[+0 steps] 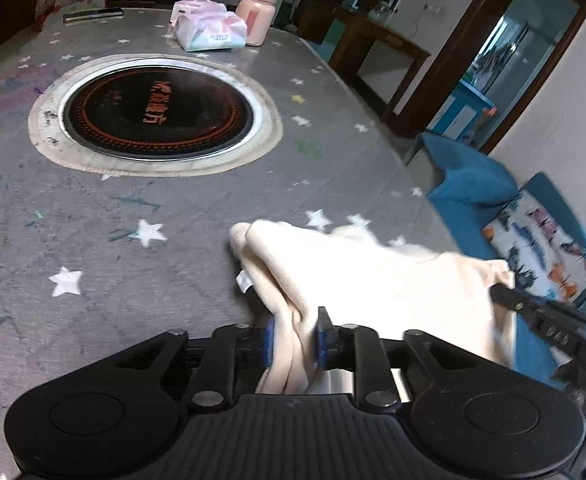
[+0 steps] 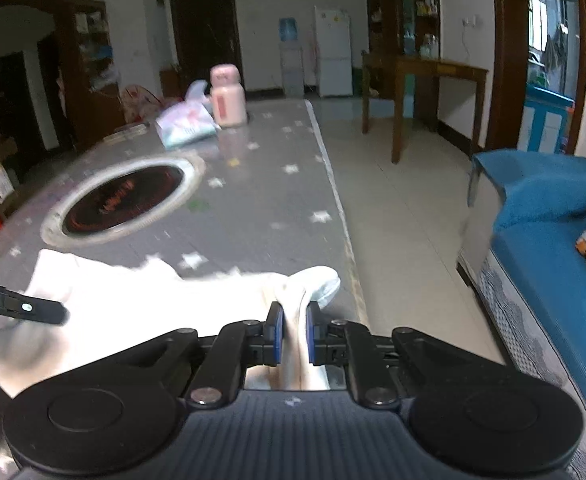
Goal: Fold clothes
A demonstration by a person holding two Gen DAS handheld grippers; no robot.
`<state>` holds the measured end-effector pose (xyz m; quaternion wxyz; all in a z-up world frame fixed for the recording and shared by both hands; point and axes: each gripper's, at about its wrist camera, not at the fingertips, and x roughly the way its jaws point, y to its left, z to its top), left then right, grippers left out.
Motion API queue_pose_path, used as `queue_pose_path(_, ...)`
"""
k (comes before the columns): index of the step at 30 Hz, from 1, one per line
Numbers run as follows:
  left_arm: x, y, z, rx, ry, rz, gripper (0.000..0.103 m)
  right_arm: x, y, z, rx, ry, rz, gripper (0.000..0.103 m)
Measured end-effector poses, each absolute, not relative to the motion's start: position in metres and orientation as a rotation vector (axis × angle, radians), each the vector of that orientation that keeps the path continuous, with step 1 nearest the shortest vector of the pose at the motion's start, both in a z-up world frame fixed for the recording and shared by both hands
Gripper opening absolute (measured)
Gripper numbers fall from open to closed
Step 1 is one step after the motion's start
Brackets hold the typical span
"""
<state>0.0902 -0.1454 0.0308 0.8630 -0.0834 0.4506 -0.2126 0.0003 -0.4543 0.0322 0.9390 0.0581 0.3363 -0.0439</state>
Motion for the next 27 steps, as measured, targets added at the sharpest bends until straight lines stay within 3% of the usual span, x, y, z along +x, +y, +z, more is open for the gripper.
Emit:
queue_pose_path(6,0.091,-0.131,0.038,-0.142,0.911,-0.403,0.038,-0.001,-0.469,0.031,0.11,0.685,-0.146,0.018)
queue_pose_path(14,0.096,-0.147,0.059,-0.144,0.85,-0.467,0.038,0.016,-0.453,0.033,0.135,0.688,-0.026,0.02)
queue_pose_path(25,0.124,-0.164,0.032,-0.12,0.905,-0.448,0.038,0.038,-0.444,0.011,0.133,0.721,-0.006,0.026)
queue_pose_path(27,0.121,-0.163,0.035,-0.115,0.895,-0.455,0.039,0.033,-0.444,0.017,0.126,0.712,-0.003,0.032)
